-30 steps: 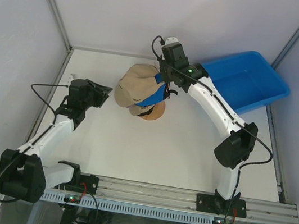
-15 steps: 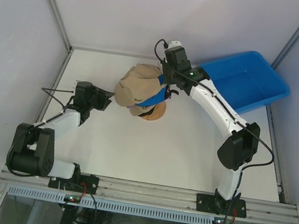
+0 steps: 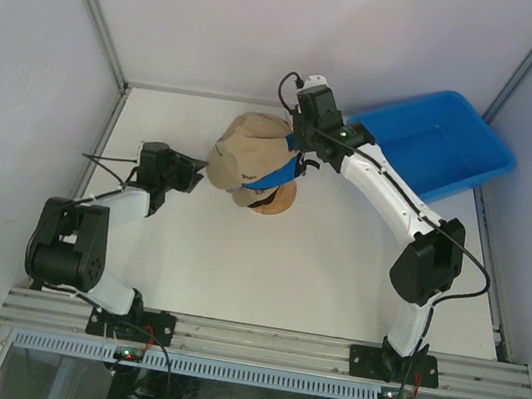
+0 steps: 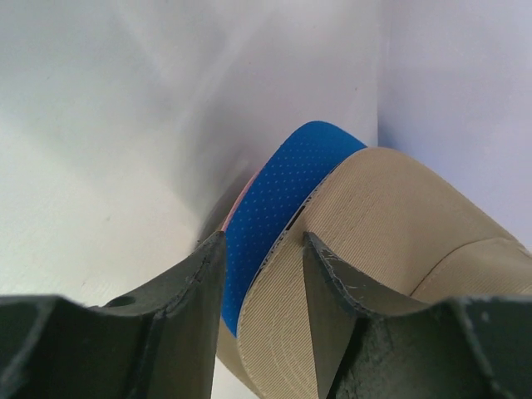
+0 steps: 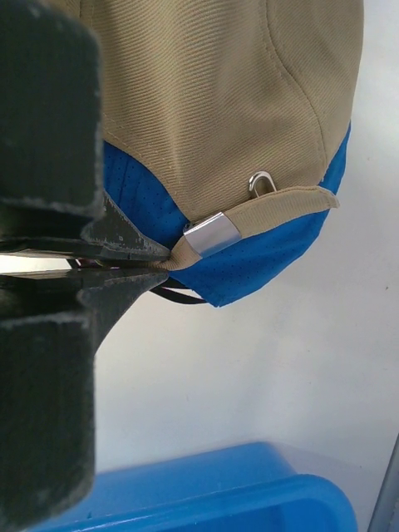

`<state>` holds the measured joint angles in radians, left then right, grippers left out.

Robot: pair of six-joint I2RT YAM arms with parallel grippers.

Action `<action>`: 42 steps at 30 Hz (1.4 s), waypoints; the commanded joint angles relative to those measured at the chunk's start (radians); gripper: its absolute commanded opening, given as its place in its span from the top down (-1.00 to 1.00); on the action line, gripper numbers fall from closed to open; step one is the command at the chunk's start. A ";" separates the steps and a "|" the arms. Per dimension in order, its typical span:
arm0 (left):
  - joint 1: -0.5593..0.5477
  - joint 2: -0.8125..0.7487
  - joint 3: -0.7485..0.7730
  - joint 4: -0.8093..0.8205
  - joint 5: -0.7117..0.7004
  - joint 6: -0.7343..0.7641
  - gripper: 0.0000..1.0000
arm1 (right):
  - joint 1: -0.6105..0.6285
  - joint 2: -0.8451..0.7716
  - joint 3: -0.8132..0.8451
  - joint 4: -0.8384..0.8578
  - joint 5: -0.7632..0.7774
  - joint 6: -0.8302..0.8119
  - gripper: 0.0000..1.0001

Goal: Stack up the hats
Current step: Stack the hat on the hat.

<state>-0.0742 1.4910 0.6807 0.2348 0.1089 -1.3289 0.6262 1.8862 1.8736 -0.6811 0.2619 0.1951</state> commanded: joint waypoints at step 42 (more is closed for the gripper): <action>0.008 0.058 0.136 0.153 0.112 -0.018 0.24 | -0.014 -0.093 -0.151 0.015 0.005 0.066 0.62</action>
<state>-0.0586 1.5570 0.7799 0.3355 0.1715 -1.3518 0.6167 1.8572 1.7020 -0.6102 0.2955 0.2359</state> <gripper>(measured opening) 0.386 0.168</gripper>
